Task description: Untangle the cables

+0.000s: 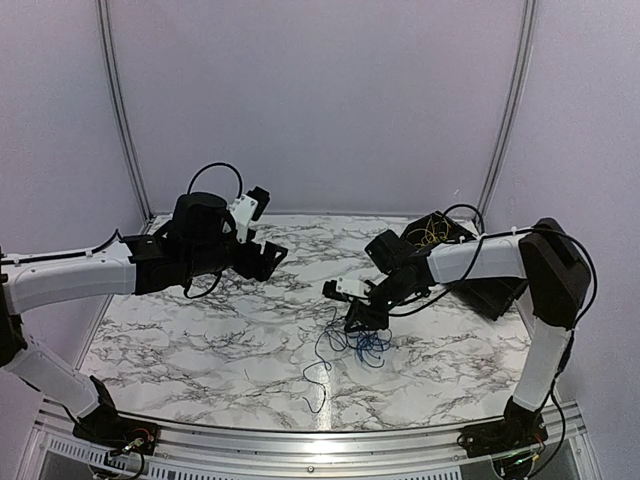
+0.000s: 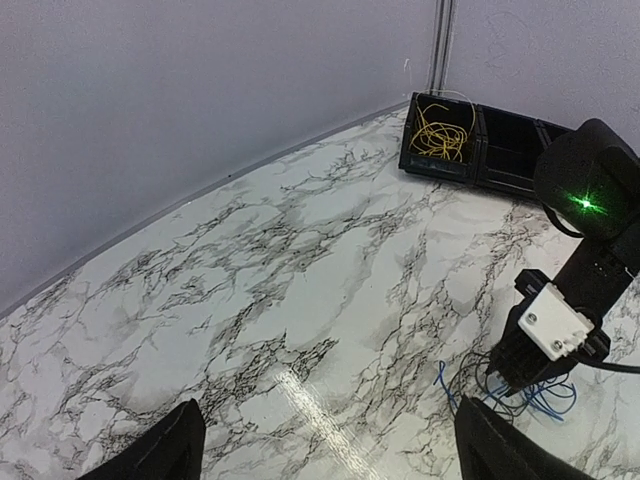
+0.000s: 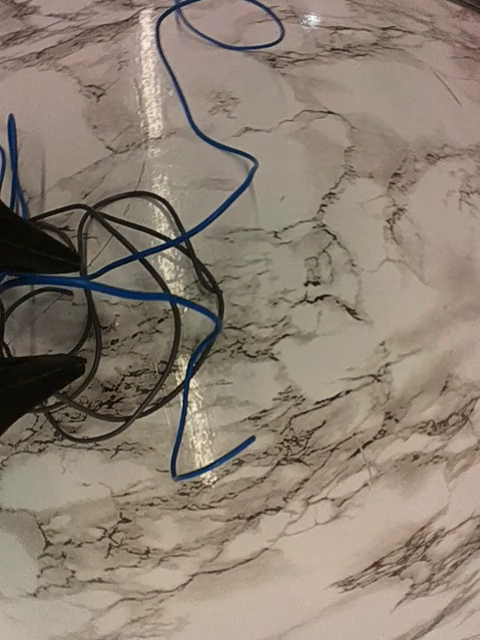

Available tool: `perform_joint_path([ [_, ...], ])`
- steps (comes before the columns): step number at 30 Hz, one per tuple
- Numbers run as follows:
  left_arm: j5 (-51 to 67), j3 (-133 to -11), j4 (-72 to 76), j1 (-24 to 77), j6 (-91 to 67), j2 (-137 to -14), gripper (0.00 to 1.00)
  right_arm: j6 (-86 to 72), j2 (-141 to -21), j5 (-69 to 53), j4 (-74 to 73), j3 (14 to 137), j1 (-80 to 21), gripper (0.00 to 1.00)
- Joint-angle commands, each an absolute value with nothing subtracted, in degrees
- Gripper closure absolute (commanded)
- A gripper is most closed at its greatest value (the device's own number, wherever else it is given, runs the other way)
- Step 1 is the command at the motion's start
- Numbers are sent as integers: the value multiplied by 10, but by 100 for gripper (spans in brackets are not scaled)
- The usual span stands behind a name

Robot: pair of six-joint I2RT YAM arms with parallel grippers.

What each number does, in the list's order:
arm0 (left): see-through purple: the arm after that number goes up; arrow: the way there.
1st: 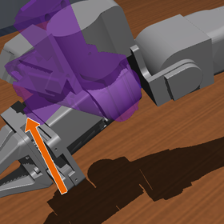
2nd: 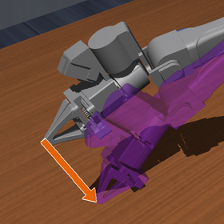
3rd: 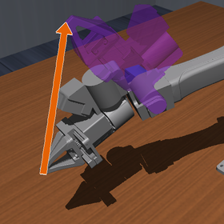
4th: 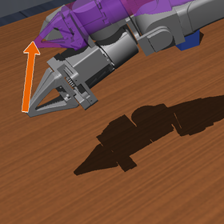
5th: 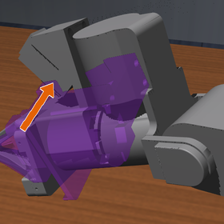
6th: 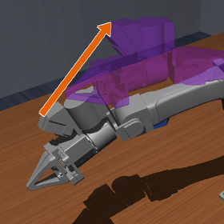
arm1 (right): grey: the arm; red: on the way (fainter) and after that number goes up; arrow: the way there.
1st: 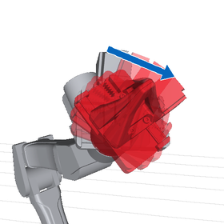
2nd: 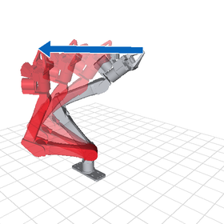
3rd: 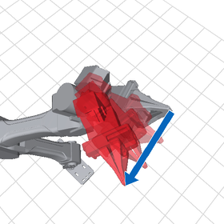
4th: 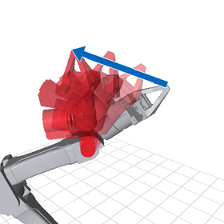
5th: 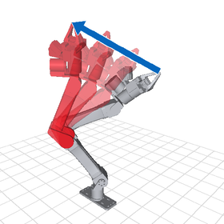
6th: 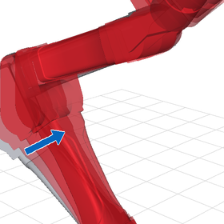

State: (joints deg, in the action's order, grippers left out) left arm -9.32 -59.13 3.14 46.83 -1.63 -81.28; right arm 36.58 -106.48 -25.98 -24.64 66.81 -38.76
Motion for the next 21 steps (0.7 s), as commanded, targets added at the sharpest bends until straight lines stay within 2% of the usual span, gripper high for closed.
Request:
perform_joint_path([
  [1,-71,-607,32,469,-4,-801,12,353,-1064,-246,-238,690,-394,83],
  [3,-65,-608,31,469,-4,-805,16,345,-1055,-236,-229,687,-394,98],
  [4,-56,-608,31,469,13,-808,19,340,-1046,-230,-219,681,-393,100],
  [13,22,-610,45,487,5,-845,29,301,-924,-248,-207,672,-387,100],
  [15,48,-576,111,513,4,-823,29,281,-889,-271,-204,676,-383,100],
  [21,-15,-499,313,587,-64,-834,29,245,-829,-274,-174,656,-384,100],
])
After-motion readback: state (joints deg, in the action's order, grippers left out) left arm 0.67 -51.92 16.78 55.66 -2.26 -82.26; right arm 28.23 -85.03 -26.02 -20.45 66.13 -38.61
